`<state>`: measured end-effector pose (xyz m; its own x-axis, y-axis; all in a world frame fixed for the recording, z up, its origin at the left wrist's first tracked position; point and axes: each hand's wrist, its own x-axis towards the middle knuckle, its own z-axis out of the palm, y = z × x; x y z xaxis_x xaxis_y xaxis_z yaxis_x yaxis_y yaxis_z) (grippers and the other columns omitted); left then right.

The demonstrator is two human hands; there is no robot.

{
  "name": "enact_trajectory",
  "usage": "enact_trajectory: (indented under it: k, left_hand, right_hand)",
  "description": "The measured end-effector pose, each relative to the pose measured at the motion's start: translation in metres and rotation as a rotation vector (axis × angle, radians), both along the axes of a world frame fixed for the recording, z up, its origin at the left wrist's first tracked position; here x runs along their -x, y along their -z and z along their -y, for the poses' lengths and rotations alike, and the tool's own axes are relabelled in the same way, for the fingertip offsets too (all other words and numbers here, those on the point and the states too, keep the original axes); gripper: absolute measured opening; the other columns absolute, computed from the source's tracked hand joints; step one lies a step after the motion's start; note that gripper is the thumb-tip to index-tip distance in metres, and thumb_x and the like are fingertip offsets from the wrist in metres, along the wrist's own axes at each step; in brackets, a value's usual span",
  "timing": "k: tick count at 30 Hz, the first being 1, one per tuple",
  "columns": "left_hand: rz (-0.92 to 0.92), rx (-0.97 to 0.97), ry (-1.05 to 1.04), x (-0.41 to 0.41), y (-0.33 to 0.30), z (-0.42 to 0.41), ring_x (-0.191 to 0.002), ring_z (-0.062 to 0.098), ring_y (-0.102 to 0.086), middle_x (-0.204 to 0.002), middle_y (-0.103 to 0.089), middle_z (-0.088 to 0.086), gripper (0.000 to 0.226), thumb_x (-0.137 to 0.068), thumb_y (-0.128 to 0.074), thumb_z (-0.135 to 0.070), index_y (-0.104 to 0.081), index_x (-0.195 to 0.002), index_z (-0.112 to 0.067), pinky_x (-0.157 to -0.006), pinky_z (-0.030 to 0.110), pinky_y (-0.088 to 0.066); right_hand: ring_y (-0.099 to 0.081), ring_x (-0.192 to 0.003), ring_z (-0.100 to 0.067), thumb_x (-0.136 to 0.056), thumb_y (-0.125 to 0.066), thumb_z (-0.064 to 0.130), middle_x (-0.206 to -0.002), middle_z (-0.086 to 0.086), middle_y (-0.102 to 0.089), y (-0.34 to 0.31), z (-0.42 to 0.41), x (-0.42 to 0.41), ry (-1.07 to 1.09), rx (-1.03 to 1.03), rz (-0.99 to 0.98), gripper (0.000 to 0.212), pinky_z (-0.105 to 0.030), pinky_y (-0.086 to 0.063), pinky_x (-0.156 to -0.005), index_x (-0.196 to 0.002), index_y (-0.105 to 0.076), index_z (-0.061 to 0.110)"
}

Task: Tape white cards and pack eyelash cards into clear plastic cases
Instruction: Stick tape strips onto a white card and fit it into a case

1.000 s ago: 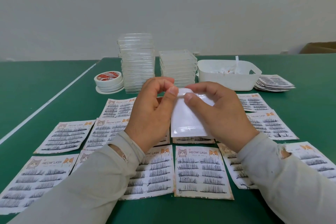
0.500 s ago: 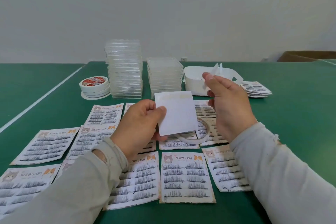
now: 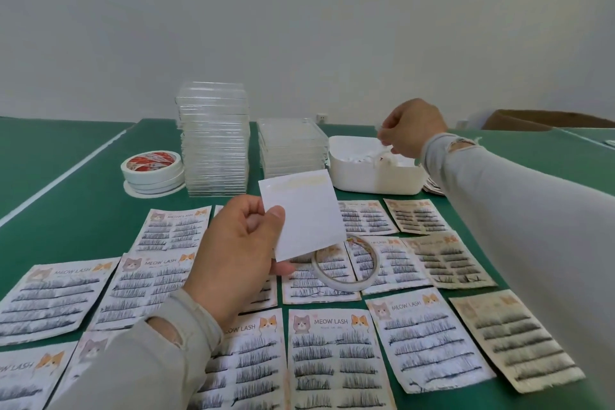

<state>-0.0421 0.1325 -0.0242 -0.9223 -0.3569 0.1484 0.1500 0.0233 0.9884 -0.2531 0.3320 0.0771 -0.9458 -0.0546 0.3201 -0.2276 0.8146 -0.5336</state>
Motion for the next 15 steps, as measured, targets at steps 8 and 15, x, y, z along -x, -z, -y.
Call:
enact_trajectory:
  k: [8, 15]
  left_hand:
    - [-0.029, 0.011, -0.031, -0.003, -0.005, 0.0, -0.076, 0.016, -0.076, -0.086, -0.077, -0.002, 0.007, -0.101, -0.06, -0.021, -0.066, -0.102, -0.016, -0.054, 0.03, -0.061]
    - [-0.012, -0.085, -0.043, -0.004, -0.014, 0.0, -0.08, 0.009, -0.075, -0.087, -0.077, -0.012, 0.018, -0.103, -0.053, -0.011, -0.07, -0.099, -0.015, -0.056, 0.026, -0.06]
  right_hand:
    - [-0.067, -0.06, -0.005, -0.094, -0.063, 0.011, -0.081, -0.003, -0.074, 0.004, -0.007, -0.015, 0.03, 0.153, 0.007, 0.012, -0.023, -0.052, -0.055, -0.085, -0.07, 0.013]
    - [-0.068, -0.06, -0.011, -0.093, -0.066, 0.024, -0.074, -0.002, -0.075, 0.038, 0.028, -0.109, -0.269, 0.837, 0.326, 0.017, -0.024, -0.054, -0.052, -0.088, -0.072, 0.009]
